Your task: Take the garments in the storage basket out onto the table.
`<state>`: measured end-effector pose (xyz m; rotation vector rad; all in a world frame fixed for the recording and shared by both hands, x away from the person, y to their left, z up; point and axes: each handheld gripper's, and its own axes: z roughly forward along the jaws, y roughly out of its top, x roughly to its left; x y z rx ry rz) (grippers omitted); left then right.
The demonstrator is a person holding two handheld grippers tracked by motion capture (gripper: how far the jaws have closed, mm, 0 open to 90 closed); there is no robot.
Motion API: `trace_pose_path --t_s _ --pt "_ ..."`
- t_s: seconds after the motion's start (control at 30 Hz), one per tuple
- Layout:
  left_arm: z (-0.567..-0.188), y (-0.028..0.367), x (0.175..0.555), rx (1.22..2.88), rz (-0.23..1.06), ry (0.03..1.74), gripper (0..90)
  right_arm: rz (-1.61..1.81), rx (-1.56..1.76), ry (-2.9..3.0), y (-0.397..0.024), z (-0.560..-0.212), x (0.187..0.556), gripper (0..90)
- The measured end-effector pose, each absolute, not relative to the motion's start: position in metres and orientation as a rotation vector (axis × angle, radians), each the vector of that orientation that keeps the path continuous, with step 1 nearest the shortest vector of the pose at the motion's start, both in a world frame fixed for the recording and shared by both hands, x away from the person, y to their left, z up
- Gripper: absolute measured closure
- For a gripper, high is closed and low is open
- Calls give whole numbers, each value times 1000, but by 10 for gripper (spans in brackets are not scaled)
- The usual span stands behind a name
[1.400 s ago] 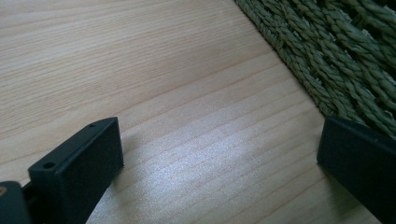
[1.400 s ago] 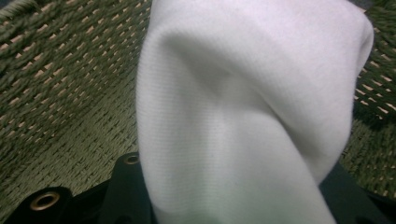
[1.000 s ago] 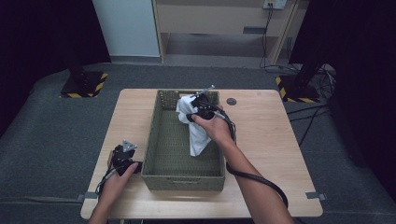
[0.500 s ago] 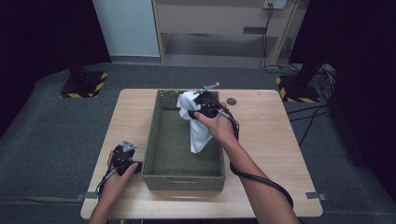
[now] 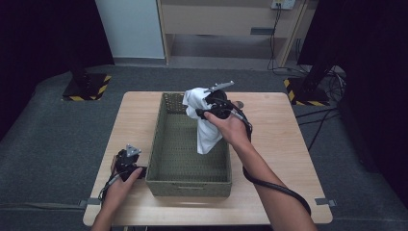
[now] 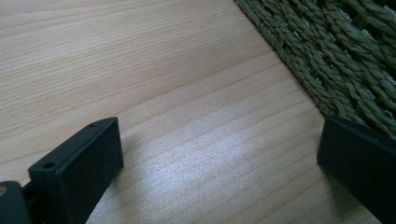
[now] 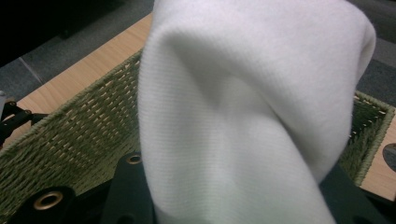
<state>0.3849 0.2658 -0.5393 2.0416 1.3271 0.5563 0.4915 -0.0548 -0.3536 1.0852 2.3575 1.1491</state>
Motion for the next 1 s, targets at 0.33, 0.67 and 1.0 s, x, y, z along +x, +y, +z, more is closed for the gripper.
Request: trace_pose_path --t_s 0.33,0.67,1.0 --pt "-539 266 385 2041 557 1327 0 1177 1048 2330 -62 -339 485 562" --pt "-539 266 385 2041 556 1327 0 1209 1056 2301 -80 -328 480 561" --pt "-539 266 385 2041 556 1327 0 1226 1084 2278 -98 -323 479 561"
